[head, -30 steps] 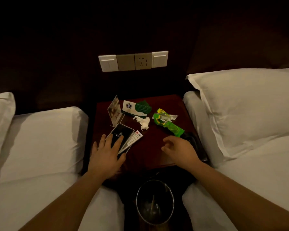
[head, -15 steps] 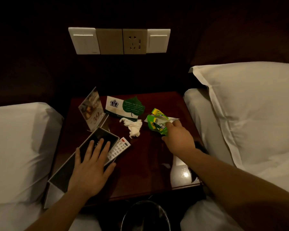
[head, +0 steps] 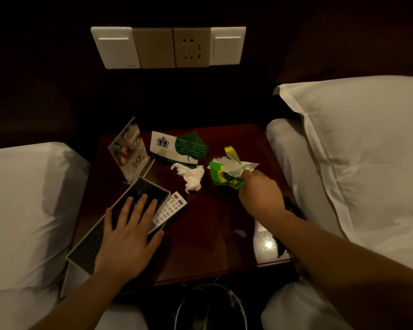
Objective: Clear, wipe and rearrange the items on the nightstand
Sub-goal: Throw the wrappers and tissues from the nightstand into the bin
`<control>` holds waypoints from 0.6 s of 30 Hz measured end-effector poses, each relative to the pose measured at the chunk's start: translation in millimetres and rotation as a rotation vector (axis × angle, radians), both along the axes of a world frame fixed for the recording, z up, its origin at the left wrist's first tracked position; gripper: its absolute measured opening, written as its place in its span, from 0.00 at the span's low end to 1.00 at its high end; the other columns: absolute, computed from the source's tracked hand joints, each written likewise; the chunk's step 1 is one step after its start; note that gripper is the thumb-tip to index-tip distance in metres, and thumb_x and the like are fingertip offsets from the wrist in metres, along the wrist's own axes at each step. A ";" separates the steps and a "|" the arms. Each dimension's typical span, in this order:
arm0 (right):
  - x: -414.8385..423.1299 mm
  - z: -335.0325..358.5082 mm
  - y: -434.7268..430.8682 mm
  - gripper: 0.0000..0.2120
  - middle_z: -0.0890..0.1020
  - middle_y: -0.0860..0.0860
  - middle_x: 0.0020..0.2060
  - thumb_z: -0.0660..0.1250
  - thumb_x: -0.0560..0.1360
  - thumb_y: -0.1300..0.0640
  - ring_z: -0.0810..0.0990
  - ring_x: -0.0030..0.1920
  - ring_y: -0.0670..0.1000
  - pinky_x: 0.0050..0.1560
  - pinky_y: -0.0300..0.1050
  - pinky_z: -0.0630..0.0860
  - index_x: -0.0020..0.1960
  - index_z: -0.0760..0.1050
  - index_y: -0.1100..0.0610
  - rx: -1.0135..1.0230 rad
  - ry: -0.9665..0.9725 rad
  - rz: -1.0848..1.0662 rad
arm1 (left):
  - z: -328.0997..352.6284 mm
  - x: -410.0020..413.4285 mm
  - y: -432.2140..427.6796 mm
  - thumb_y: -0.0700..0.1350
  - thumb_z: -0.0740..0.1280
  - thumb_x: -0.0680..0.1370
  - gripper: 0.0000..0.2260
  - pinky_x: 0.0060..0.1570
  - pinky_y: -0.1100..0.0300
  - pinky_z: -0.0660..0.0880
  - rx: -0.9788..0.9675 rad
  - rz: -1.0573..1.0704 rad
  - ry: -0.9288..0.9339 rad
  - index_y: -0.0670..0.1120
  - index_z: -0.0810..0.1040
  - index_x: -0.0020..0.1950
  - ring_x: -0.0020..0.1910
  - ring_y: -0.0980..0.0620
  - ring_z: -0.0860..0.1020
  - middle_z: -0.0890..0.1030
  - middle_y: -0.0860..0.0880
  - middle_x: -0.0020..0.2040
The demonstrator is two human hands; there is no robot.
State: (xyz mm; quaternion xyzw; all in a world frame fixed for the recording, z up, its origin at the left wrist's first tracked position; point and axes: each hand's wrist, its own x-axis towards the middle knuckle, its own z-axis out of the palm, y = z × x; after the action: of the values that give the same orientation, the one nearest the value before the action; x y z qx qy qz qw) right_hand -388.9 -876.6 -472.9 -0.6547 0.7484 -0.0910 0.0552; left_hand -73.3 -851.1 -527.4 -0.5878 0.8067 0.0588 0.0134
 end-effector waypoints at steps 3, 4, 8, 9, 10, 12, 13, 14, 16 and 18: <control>2.9 9.0 7.2 0.07 0.79 0.60 0.45 0.64 0.71 0.64 0.79 0.40 0.62 0.35 0.48 0.70 0.49 0.74 0.62 -0.059 -0.077 0.004 | -0.6 1.1 0.0 0.69 0.43 0.77 0.34 0.75 0.34 0.46 0.002 0.001 -0.004 0.56 0.47 0.80 0.80 0.47 0.47 0.51 0.52 0.81; 3.9 11.2 10.2 0.07 0.79 0.59 0.45 0.64 0.72 0.64 0.79 0.40 0.61 0.36 0.49 0.73 0.49 0.74 0.62 -0.074 -0.099 0.011 | -0.4 1.0 0.2 0.70 0.43 0.77 0.35 0.75 0.34 0.46 0.006 0.003 -0.004 0.56 0.49 0.80 0.80 0.47 0.48 0.52 0.51 0.81; 7.6 21.4 25.4 0.09 0.78 0.54 0.44 0.64 0.74 0.61 0.78 0.40 0.55 0.35 0.47 0.70 0.53 0.77 0.59 -0.140 -0.148 0.028 | 2.7 -1.9 0.1 0.71 0.43 0.75 0.36 0.75 0.34 0.46 0.008 0.020 -0.006 0.55 0.51 0.80 0.80 0.48 0.49 0.52 0.51 0.81; 9.3 24.7 30.7 0.09 0.78 0.53 0.43 0.64 0.74 0.60 0.78 0.39 0.55 0.34 0.45 0.67 0.53 0.77 0.59 -0.151 -0.158 0.039 | 3.6 -2.1 0.1 0.71 0.43 0.75 0.37 0.75 0.35 0.46 0.009 0.024 -0.002 0.55 0.51 0.80 0.80 0.48 0.48 0.52 0.51 0.81; 11.3 28.4 37.2 0.09 0.78 0.53 0.43 0.64 0.74 0.60 0.78 0.39 0.55 0.34 0.44 0.65 0.53 0.77 0.58 -0.164 -0.172 0.053 | 4.3 -2.4 0.0 0.71 0.43 0.74 0.37 0.75 0.35 0.45 0.007 0.025 0.005 0.55 0.50 0.80 0.80 0.48 0.48 0.52 0.51 0.81; 16.6 37.3 51.1 0.10 0.78 0.53 0.43 0.66 0.73 0.60 0.77 0.39 0.53 0.34 0.42 0.64 0.55 0.78 0.57 -0.192 -0.206 0.091 | 4.4 -1.9 0.4 0.71 0.41 0.74 0.37 0.75 0.36 0.44 0.004 0.020 0.007 0.55 0.50 0.80 0.80 0.48 0.47 0.51 0.52 0.81; 19.4 42.1 58.7 0.11 0.78 0.52 0.43 0.66 0.73 0.59 0.77 0.38 0.52 0.34 0.42 0.65 0.56 0.78 0.56 -0.206 -0.223 0.108 | 4.1 -1.5 0.6 0.71 0.41 0.74 0.37 0.75 0.36 0.44 0.006 0.014 0.005 0.56 0.49 0.80 0.80 0.48 0.47 0.51 0.52 0.81; 22.3 46.2 66.7 0.12 0.78 0.51 0.42 0.67 0.73 0.58 0.77 0.38 0.51 0.34 0.42 0.66 0.56 0.78 0.56 -0.216 -0.240 0.125 | 3.2 -1.1 0.1 0.71 0.41 0.74 0.37 0.75 0.35 0.44 0.008 0.009 0.009 0.56 0.49 0.80 0.80 0.48 0.47 0.51 0.51 0.81; 29.9 50.8 85.4 0.11 0.77 0.49 0.41 0.66 0.73 0.56 0.76 0.37 0.50 0.33 0.45 0.71 0.55 0.78 0.54 -0.207 -0.282 0.159 | 0.8 0.7 -0.9 0.70 0.42 0.75 0.37 0.74 0.34 0.45 0.000 0.003 0.010 0.55 0.51 0.81 0.80 0.47 0.49 0.53 0.50 0.81; 38.4 50.5 107.0 0.12 0.78 0.48 0.41 0.65 0.72 0.54 0.76 0.37 0.48 0.34 0.46 0.74 0.55 0.77 0.52 -0.172 -0.350 0.188 | -0.3 1.5 -0.6 0.71 0.42 0.75 0.37 0.73 0.34 0.47 -0.013 0.004 0.013 0.54 0.53 0.80 0.80 0.46 0.50 0.55 0.50 0.81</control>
State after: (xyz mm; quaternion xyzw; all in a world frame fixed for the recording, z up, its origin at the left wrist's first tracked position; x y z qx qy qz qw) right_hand -350.5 -769.7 -422.4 -0.6981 0.6525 -0.2612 0.1367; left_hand -71.9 -851.7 -527.7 -0.5893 0.8059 0.0572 0.0042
